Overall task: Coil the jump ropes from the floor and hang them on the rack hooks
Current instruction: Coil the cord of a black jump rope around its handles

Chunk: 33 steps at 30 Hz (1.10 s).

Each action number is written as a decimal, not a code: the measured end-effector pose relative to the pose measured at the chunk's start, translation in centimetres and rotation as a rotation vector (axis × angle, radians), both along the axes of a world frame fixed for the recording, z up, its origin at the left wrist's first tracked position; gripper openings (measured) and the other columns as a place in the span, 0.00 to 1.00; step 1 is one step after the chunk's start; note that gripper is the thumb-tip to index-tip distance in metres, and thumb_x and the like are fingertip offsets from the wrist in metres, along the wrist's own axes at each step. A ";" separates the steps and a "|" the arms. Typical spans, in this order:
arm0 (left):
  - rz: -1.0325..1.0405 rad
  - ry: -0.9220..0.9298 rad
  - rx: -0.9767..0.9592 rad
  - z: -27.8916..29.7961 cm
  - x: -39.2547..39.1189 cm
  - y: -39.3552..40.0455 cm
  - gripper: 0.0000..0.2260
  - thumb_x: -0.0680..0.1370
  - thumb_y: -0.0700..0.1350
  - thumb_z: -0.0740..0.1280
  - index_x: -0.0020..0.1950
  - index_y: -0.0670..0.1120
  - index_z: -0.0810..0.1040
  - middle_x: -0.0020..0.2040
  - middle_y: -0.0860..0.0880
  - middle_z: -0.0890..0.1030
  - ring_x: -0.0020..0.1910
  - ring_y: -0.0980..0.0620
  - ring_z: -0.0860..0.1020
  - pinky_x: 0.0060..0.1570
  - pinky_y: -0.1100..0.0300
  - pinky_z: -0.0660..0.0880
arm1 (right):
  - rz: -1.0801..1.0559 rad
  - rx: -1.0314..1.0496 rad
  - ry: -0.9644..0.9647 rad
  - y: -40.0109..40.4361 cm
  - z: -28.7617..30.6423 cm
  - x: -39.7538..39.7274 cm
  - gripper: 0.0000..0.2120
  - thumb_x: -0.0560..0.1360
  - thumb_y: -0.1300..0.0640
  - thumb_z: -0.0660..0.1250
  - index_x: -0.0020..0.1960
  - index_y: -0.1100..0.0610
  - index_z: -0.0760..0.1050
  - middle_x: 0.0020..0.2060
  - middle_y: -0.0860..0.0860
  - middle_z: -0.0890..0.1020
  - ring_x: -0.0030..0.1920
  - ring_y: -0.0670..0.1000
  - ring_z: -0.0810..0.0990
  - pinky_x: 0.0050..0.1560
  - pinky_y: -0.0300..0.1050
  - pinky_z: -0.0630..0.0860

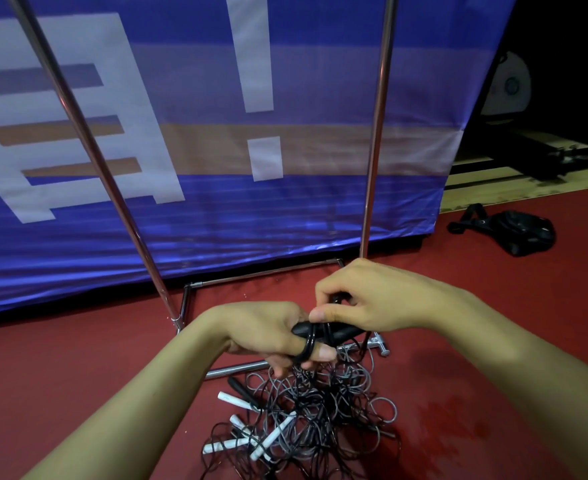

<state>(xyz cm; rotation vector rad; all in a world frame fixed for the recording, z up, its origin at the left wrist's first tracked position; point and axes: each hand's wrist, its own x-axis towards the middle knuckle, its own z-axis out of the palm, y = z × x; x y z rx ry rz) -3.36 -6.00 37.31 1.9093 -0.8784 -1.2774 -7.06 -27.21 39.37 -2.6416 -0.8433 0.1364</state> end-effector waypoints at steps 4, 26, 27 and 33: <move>0.108 -0.013 -0.054 -0.1 0.3 0.2 0.10 0.82 0.45 0.71 0.43 0.42 0.79 0.26 0.49 0.72 0.25 0.56 0.68 0.36 0.61 0.78 | -0.026 -0.065 -0.078 0.0 0.0 0.0 0.18 0.80 0.33 0.57 0.47 0.47 0.73 0.36 0.46 0.79 0.40 0.46 0.76 0.41 0.46 0.72; 0.187 0.126 -0.187 -0.3 -0.6 -0.9 0.04 0.80 0.37 0.72 0.54 0.38 0.80 0.47 0.42 0.85 0.51 0.39 0.86 0.24 0.65 0.77 | -0.084 0.094 -0.067 -0.1 1.2 -1.0 0.18 0.78 0.32 0.60 0.48 0.45 0.76 0.33 0.47 0.82 0.34 0.48 0.79 0.39 0.54 0.77; 0.203 0.107 -0.190 -0.4 -0.6 -1.1 0.05 0.80 0.37 0.72 0.54 0.38 0.80 0.47 0.42 0.85 0.49 0.41 0.86 0.24 0.65 0.77 | -0.092 0.088 -0.069 -0.3 1.1 -1.0 0.18 0.78 0.31 0.60 0.47 0.45 0.76 0.31 0.47 0.81 0.34 0.48 0.79 0.38 0.52 0.76; 0.236 -0.051 -0.221 -0.2 -0.5 -1.3 0.09 0.79 0.37 0.73 0.57 0.36 0.80 0.39 0.49 0.84 0.36 0.54 0.82 0.27 0.65 0.74 | -0.093 -0.010 -0.077 -0.4 1.0 -0.3 0.28 0.75 0.26 0.52 0.48 0.47 0.79 0.29 0.47 0.79 0.33 0.47 0.77 0.37 0.48 0.74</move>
